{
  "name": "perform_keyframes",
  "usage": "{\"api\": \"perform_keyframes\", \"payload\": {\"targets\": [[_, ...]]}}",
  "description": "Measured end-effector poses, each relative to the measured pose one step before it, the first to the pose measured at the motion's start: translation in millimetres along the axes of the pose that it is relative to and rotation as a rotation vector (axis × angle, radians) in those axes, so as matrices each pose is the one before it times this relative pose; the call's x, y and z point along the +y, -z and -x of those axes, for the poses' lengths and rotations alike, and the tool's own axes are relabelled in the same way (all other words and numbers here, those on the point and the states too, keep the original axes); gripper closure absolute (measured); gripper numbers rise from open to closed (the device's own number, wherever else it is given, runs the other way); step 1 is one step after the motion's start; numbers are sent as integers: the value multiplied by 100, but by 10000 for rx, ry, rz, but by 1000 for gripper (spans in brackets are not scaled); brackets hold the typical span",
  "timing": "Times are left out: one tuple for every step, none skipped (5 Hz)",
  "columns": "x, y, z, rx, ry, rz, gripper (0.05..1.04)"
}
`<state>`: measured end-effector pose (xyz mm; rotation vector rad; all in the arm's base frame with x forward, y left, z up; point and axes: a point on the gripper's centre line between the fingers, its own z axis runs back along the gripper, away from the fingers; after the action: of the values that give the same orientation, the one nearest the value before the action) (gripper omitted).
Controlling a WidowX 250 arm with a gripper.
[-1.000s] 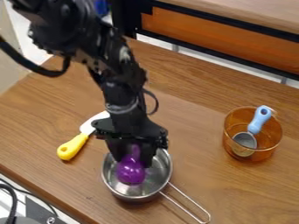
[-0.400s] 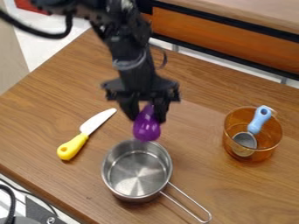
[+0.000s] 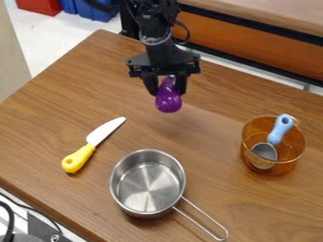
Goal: Move the violet object in the silver pot before the yellow knife
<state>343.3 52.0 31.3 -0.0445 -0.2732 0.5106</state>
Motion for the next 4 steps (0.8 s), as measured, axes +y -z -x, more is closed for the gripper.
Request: {"api": "perform_keyframes", "payload": {"targets": [[1646, 1613, -2570, -181, -785, -579, 485], [1805, 1484, -1437, -74, -384, -522, 485], [374, 1989, -838, 101, -352, -338, 485], [-87, 1086, 446, 131, -63, -217, 485]]}}
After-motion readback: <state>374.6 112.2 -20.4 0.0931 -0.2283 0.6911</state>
